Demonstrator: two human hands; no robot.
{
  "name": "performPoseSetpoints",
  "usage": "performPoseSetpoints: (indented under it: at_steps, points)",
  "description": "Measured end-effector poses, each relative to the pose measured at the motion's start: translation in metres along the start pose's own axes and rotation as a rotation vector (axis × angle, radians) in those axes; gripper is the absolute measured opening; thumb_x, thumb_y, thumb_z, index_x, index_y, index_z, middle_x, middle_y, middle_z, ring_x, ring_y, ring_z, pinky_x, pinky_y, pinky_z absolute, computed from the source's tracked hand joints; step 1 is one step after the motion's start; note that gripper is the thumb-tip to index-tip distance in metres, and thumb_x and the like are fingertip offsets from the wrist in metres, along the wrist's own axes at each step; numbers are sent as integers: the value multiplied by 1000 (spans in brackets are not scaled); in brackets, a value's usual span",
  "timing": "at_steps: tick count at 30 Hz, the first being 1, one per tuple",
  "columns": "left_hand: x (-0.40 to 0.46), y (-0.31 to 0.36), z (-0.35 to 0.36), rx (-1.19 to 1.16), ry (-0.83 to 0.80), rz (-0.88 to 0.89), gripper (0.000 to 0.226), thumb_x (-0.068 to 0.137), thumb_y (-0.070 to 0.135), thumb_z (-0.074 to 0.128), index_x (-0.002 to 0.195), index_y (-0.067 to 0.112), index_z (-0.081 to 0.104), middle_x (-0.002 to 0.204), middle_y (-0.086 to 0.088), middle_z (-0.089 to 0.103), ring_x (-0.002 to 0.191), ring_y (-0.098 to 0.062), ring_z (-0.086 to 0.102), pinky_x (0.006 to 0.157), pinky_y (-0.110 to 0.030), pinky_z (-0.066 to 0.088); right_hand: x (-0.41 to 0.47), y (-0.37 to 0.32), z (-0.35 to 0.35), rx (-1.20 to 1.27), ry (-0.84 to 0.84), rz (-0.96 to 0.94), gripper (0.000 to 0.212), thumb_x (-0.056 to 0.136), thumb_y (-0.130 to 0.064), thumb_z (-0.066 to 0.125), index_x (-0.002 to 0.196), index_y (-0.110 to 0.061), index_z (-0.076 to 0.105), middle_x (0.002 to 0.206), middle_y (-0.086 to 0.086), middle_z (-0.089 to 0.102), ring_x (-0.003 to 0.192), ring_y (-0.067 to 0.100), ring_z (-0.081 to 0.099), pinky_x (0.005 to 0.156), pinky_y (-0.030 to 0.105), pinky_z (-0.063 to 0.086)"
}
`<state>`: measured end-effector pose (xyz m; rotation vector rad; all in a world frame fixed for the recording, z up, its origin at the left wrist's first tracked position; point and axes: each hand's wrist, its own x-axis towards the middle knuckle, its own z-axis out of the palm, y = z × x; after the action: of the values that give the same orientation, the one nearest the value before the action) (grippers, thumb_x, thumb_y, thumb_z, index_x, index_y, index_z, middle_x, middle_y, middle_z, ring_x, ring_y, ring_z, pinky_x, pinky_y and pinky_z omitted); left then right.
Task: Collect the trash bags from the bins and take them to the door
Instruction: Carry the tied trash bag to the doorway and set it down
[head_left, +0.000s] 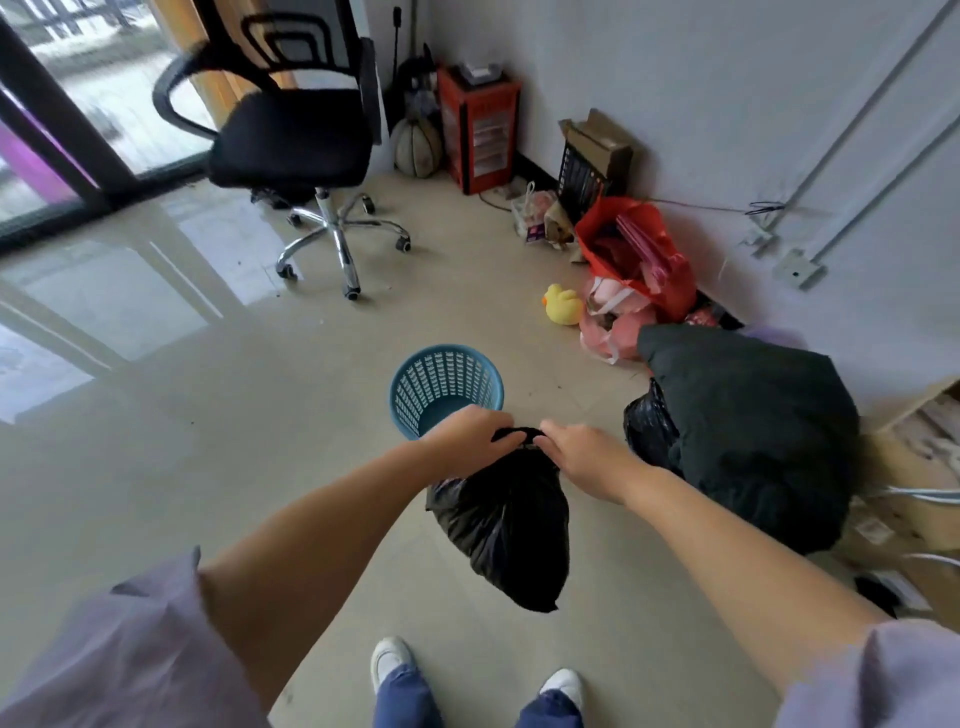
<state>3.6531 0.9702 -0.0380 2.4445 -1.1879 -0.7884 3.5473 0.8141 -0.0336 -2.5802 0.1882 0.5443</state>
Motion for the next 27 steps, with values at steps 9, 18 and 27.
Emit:
performPoseSetpoints:
  at_steps: [9,18,27]
  points:
    - [-41,57,-56,126,78,129,26,96,35,47,94,12,59,78,0,56,74,-20,53,66,-30,35,-61,-36,-58,-25,94,11,31,102,-32,30,105,-8,49,102,22,63,93,38,59,74,41,41]
    - [-50,82,-85,269,-54,364,30,98,34,43,106,8,55,98,-14,63,91,-29,57,69,-31,35,-120,-71,-57,67,343,211,33,102,-33,33,104,-7,53,100,20,65,91,37,59,67,34,35]
    - [-89,187,-34,446,-175,826,30,100,34,39,106,10,56,93,-8,64,80,-24,57,65,-31,37,-265,-83,3,82,599,534,26,102,-28,34,90,-7,45,83,20,62,78,39,60,61,39,33]
